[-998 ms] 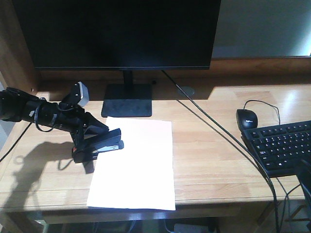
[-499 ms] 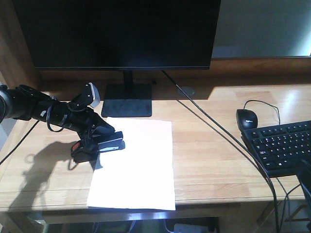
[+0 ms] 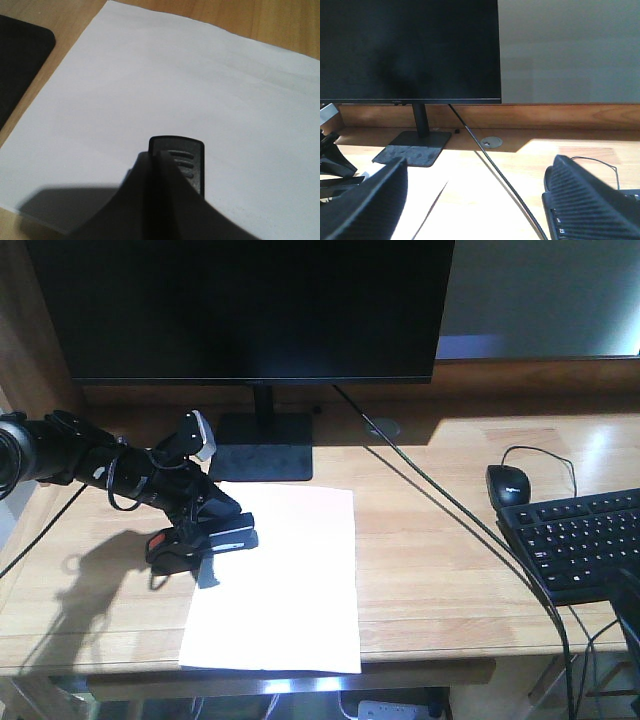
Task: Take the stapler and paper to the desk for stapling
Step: 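Push the stapler with the left gripper onto the paper's corner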
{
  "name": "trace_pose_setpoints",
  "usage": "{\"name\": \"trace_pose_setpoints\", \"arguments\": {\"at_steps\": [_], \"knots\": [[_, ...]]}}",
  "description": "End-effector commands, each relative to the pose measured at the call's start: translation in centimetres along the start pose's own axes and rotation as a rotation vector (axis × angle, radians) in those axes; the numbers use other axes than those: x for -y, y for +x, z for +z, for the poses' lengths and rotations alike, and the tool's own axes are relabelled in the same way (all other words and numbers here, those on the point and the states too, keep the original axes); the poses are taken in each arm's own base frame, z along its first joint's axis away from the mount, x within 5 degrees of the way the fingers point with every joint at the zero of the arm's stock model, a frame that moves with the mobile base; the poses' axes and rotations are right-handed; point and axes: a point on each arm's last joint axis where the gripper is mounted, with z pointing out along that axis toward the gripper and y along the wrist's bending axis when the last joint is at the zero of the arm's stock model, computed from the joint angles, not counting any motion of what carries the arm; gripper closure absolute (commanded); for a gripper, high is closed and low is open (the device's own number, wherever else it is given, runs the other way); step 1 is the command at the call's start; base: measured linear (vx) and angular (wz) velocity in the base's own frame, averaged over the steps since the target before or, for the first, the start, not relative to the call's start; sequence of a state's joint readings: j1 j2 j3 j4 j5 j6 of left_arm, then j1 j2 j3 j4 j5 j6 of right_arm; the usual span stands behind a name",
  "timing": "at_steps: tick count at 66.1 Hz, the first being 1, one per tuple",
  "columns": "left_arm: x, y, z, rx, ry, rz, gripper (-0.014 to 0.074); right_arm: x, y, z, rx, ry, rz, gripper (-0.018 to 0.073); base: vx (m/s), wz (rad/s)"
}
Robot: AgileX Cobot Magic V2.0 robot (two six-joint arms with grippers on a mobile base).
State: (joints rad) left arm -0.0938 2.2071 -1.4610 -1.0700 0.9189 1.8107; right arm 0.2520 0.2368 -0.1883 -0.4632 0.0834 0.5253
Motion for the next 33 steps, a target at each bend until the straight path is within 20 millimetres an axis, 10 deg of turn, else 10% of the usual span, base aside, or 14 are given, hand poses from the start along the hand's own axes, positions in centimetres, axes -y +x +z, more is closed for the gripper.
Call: {"name": "trace_pose_setpoints", "arguments": {"at_steps": [1, 33], "knots": [[1.01, -0.12, 0.06, -0.077, 0.06, 0.048, 0.0603, -0.32, -1.35, -0.06, 0.076, -0.03, -0.003, -0.0001, 0.0, 0.0], [1.41, -0.15, 0.03, -0.073, 0.104, 0.032, 0.0603, -0.32, -1.35, -0.06, 0.076, -0.03, -0.003, -0.0001, 0.0, 0.0]]}}
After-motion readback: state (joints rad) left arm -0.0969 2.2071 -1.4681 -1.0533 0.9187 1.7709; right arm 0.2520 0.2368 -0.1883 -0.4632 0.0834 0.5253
